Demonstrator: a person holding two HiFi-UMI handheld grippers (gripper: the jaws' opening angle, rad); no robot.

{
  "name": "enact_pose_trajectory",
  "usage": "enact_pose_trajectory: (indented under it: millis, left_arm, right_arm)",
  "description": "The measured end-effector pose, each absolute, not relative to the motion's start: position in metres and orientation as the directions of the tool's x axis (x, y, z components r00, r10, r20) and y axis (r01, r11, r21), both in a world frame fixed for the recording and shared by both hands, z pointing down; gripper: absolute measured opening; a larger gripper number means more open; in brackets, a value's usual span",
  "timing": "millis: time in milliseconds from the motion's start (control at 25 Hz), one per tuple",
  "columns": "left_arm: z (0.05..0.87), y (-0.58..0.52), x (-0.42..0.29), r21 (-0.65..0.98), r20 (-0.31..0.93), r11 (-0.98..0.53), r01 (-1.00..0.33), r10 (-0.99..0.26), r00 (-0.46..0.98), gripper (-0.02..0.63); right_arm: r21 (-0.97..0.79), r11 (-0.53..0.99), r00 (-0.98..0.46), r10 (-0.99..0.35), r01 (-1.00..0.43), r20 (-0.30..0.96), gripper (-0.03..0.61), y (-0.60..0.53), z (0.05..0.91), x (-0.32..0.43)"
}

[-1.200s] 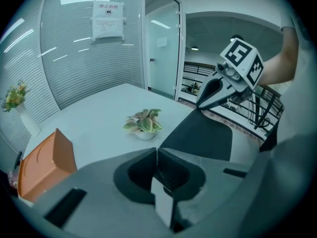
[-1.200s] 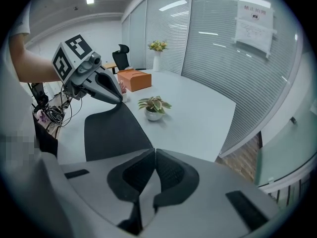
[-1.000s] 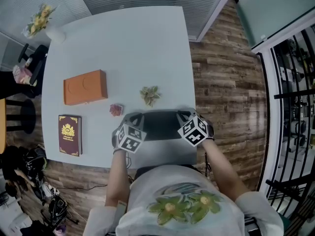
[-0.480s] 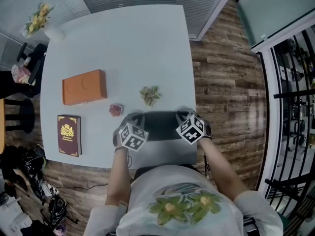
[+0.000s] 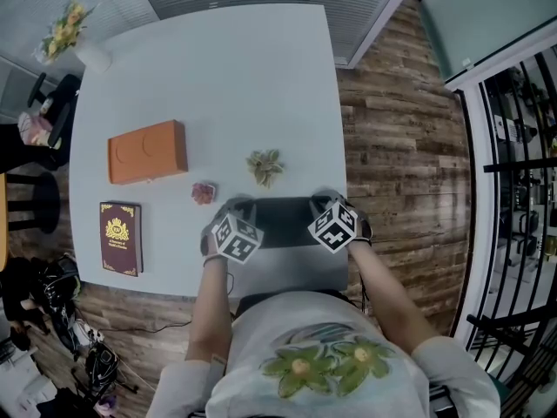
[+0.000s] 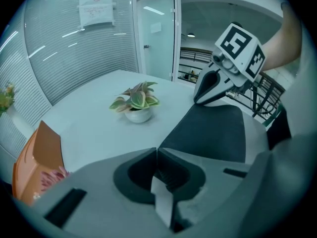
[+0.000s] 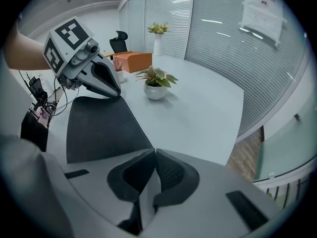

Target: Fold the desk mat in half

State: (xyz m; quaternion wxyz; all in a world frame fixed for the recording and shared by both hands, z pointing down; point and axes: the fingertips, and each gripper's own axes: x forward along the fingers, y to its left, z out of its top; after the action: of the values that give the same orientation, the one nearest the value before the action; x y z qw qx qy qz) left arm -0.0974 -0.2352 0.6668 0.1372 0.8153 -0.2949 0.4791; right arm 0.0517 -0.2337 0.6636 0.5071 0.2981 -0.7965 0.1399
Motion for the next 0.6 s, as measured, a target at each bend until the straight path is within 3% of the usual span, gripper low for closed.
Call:
enact_pose_trajectory:
  millis: [600]
  left_arm:
    - [0.678, -0.238, -0.095, -0.079, 0.881, -0.781, -0.619, -0.345, 0.323, 0.014]
  right_arm:
    - [0.055, 0.776, -0.297, -0.305, -0.628, 0.905, 0.023, -0.235, 0.668, 0.052]
